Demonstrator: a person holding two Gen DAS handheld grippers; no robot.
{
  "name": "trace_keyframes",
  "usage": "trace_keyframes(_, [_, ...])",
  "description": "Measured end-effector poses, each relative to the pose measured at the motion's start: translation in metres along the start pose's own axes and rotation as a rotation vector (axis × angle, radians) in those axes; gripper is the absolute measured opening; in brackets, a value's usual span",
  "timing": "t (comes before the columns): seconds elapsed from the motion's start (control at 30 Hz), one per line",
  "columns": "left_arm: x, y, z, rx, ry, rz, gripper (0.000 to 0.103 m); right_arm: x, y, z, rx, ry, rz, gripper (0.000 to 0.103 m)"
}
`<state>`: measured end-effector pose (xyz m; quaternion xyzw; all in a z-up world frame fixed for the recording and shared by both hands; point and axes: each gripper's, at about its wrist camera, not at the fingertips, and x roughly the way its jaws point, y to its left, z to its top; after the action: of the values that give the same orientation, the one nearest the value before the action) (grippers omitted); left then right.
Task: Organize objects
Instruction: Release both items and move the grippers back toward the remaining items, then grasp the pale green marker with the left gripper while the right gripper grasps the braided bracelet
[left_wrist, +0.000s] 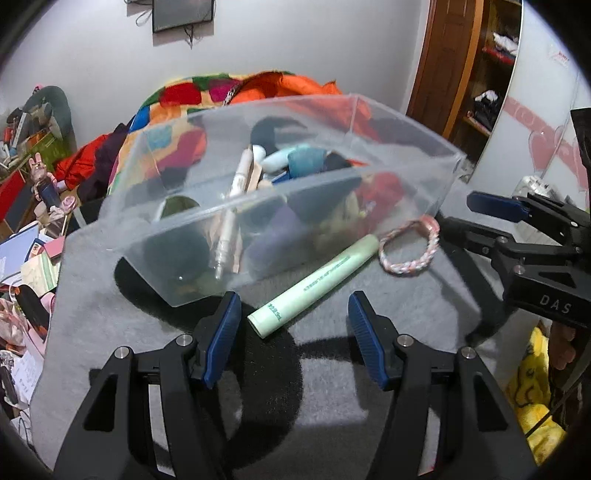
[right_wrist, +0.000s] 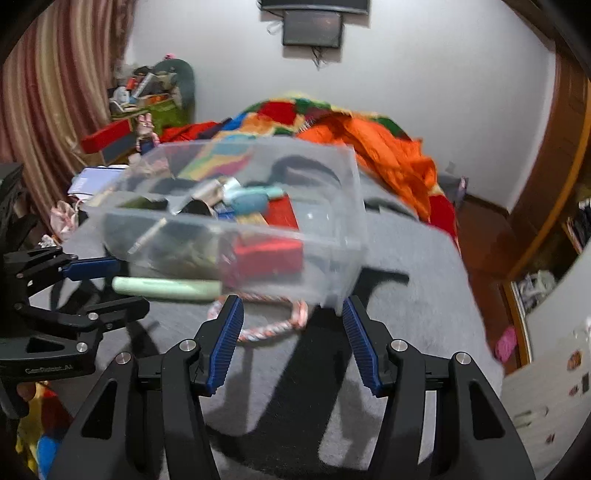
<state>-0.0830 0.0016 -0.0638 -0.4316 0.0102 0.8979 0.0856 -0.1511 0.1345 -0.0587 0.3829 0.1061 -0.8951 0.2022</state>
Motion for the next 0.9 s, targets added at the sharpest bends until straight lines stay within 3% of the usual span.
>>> trace_keyframes(0.2, [0.008,-0.002,0.005,0.010,0.006,0.003,0.060,0.023,-0.012,-0.002,0.099,0.057,0.019,0.044])
trace_keyframes(0.37, [0.011,-0.009,0.001,0.023,0.026,-0.069,0.060,0.038,-0.011,-0.003,0.115,0.095,0.039,0.016])
trace_keyframes(0.43, [0.006,-0.012,-0.004,0.035,0.010,-0.067,0.043,0.038,-0.008,-0.006,0.102,0.086,0.021,0.013])
trace_keyframes(0.5, [0.002,-0.013,-0.009,0.039,0.017,-0.088,0.029,0.035,-0.008,-0.008,0.098,0.080,0.022,0.011])
trace_keyframes(0.6, [-0.008,-0.016,-0.018,0.043,0.026,-0.141,0.020,0.031,-0.010,-0.012,0.099,0.082,0.041,0.011])
trace_keyframes(0.7, [-0.019,-0.023,-0.029,0.076,0.041,-0.197,0.019,0.023,-0.010,-0.019,0.086,0.086,0.053,0.011])
trace_keyframes(0.83, [-0.027,-0.031,-0.033,0.113,0.051,-0.176,0.019,0.012,-0.009,-0.028,0.055,0.087,0.046,0.011])
trace_keyframes(0.9, [-0.029,-0.031,-0.032,0.109,0.057,-0.182,0.026,0.007,-0.012,-0.032,0.057,0.089,0.044,0.011])
